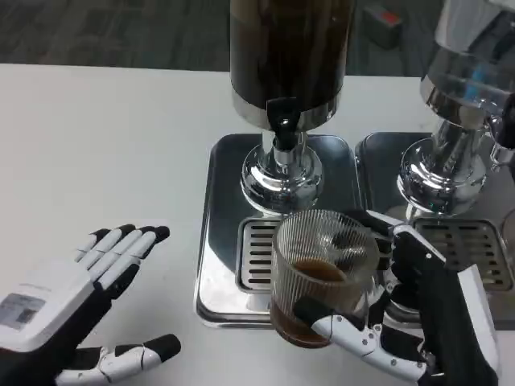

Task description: Grasp the cup under the faucet to collect the drink, then remove the cup.

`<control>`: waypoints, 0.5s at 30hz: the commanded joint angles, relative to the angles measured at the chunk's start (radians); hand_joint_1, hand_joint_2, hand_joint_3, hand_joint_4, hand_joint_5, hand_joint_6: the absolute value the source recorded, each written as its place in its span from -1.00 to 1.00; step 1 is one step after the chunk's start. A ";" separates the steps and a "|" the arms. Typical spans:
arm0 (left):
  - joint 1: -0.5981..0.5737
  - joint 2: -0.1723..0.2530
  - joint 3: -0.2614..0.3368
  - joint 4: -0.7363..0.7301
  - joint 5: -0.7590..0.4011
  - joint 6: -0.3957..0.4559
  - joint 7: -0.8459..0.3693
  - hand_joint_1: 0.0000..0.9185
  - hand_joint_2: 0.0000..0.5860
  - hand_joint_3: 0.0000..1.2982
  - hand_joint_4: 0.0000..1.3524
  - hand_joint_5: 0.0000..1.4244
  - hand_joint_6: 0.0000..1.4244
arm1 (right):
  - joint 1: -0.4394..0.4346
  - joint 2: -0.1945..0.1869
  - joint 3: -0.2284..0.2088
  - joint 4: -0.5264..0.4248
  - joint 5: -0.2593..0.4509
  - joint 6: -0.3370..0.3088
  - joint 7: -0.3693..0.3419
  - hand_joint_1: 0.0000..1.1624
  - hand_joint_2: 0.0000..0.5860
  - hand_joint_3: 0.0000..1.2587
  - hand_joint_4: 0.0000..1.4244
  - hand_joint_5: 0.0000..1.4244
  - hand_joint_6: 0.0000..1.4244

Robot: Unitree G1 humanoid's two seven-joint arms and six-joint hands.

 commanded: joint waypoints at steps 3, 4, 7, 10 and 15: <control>0.021 -0.010 0.007 -0.013 0.009 0.010 0.024 -1.00 -0.43 -1.00 -1.00 -1.00 -1.00 | -0.004 0.008 0.001 -0.040 0.016 -0.022 -0.004 0.52 -0.18 -0.21 0.00 0.22 0.69; 0.022 -0.011 0.007 -0.012 0.008 0.011 0.024 -1.00 -0.43 -1.00 -1.00 -1.00 -1.00 | -0.005 0.008 0.001 -0.039 0.016 -0.021 -0.003 0.52 -0.18 -0.21 -0.01 0.22 0.69; 0.018 -0.012 0.004 -0.007 0.005 0.014 0.020 -1.00 -0.43 -1.00 -1.00 -1.00 -1.00 | -0.010 0.007 0.000 -0.038 0.022 -0.014 0.002 0.52 -0.17 -0.21 -0.01 0.22 0.69; 0.013 -0.013 0.000 -0.004 0.010 0.017 0.020 -1.00 -0.43 -1.00 -1.00 -1.00 -1.00 | -0.014 0.005 -0.002 -0.035 0.026 -0.013 0.008 0.52 -0.17 -0.21 -0.01 0.22 0.69; 0.012 -0.018 -0.005 -0.005 0.008 0.020 0.019 -1.00 -0.43 -1.00 -1.00 -1.00 -1.00 | -0.019 0.005 -0.007 -0.025 0.041 -0.010 0.015 0.52 -0.17 -0.21 -0.01 0.22 0.69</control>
